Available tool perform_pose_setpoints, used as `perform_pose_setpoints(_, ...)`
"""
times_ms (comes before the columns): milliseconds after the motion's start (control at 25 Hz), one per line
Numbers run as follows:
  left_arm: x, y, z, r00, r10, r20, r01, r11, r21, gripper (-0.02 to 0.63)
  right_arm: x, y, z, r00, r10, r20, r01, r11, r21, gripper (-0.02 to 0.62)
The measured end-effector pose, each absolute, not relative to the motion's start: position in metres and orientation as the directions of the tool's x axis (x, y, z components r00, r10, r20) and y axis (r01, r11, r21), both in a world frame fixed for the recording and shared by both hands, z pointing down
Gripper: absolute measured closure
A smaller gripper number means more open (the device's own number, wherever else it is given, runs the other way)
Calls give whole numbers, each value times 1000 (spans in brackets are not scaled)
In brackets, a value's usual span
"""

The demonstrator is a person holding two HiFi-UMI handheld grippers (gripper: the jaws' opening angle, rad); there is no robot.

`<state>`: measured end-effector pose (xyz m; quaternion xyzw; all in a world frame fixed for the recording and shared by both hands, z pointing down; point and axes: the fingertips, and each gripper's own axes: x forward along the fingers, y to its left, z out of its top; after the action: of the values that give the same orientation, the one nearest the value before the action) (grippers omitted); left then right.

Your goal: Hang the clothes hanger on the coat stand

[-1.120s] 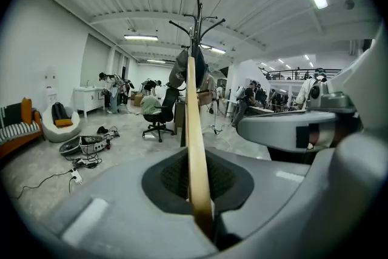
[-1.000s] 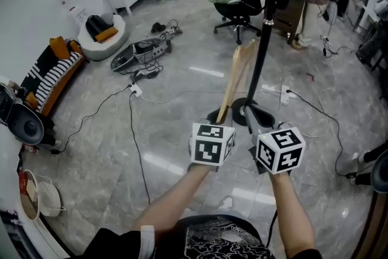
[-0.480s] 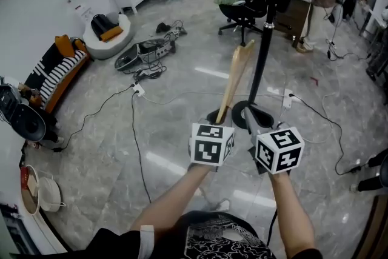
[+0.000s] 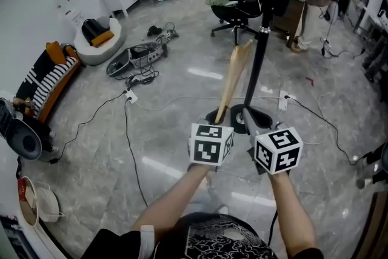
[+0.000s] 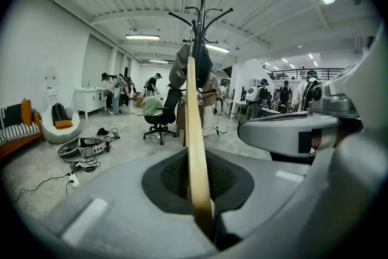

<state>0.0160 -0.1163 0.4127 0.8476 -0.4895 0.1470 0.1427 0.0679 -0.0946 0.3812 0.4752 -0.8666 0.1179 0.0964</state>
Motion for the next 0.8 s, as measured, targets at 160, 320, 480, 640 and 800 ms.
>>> perform_pose_setpoints(160, 11, -145, 412, 493, -777, 391, -862, -496, 103, 595, 62, -124, 379, -516, -808, 284, -855, 507, -111, 595)
perform_pose_setpoints(320, 5, -176, 414, 504, -768, 396, -855, -507, 105, 594, 56, -152, 380, -504, -816, 283, -863, 493, -114, 595)
perform_pose_setpoints(480, -2, -200, 417, 513, -758, 404, -848, -520, 103, 594, 50, -175, 383, -488, -823, 291, -872, 474, -121, 595)
perform_pose_setpoints(640, -9, -219, 424, 518, -747, 416, -844, -525, 108, 594, 43, -194, 385, -478, -827, 295, -877, 464, -122, 595)
perform_pose_setpoints(800, -11, -237, 428, 530, -735, 424, -836, -537, 114, 594, 41, -211, 384, -464, -834, 299, -885, 449, -121, 595)
